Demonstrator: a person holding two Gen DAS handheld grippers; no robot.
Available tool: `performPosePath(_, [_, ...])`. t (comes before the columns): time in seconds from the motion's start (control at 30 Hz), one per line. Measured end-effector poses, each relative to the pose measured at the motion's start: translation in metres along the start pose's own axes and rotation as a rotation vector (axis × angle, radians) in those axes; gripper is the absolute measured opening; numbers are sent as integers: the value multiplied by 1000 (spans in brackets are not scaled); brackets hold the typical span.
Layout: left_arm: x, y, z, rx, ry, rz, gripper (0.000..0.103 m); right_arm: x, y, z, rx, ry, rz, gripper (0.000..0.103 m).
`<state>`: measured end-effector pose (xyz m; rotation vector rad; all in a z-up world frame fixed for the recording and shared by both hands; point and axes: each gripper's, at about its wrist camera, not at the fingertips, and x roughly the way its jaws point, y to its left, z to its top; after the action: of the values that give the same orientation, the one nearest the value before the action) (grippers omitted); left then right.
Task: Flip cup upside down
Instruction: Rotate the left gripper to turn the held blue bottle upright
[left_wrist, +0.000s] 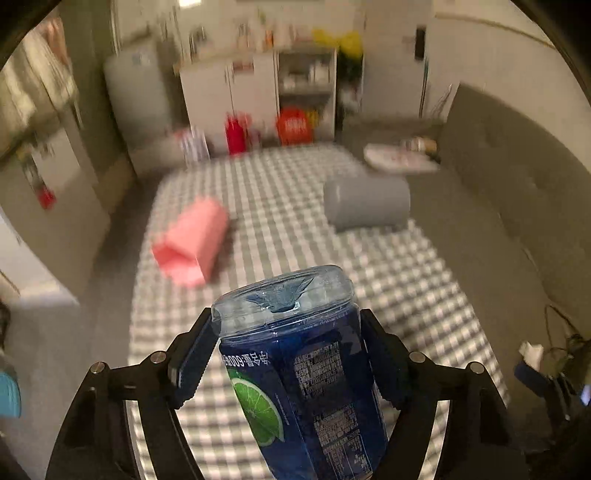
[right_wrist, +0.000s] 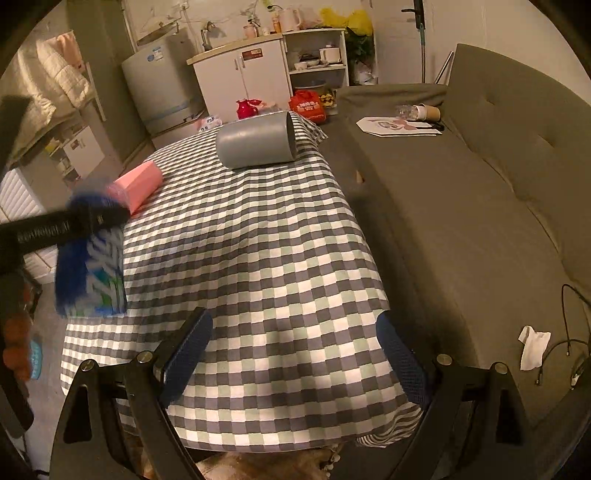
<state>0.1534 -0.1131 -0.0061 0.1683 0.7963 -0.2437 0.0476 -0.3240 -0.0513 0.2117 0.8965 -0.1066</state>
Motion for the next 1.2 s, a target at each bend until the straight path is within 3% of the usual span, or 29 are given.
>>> performPosePath(0.07, [-1, -1, -8, 26, -116, 18, 77, 2, 0, -1, 3, 5, -2, 90])
performPosePath(0.1, [1, -1, -11, 32, -134, 23, 77, 3, -1, -1, 5, 6, -3, 90])
performPosePath(0.23, [23, -4, -35, 76, -124, 42, 77, 5, -3, -1, 4, 7, -4, 90])
performPosePath(0.3, [16, -1, -43, 64, -167, 31, 77, 5, -3, -1, 4, 5, -4, 90])
performPosePath(0.57, [-23, 11, -69, 1, -164, -59, 77, 2, -3, 1, 4, -2, -7, 90])
performPosePath(0.8, [-42, 4, -80, 31, -123, -78, 79, -6, 3, 0, -3, -9, 1, 90])
performPosePath(0.9, [-38, -2, -88, 47, -63, -102, 86, -12, 6, -1, -14, -16, 4, 90])
performPosePath(1.0, [-35, -8, -98, 78, -29, -89, 86, -15, 5, -1, -10, -17, 3, 90])
performPosePath(1.07, [-30, -11, -100, 89, 5, -84, 86, -16, 4, -1, -6, -15, -1, 90])
performPosePath(1.17, [-14, -13, -104, 103, 125, -108, 86, -16, 4, -2, -1, -9, 4, 90])
performPosePath(1.2, [-8, -13, -107, 106, 159, -102, 80, -16, 5, -2, -2, -8, 6, 90])
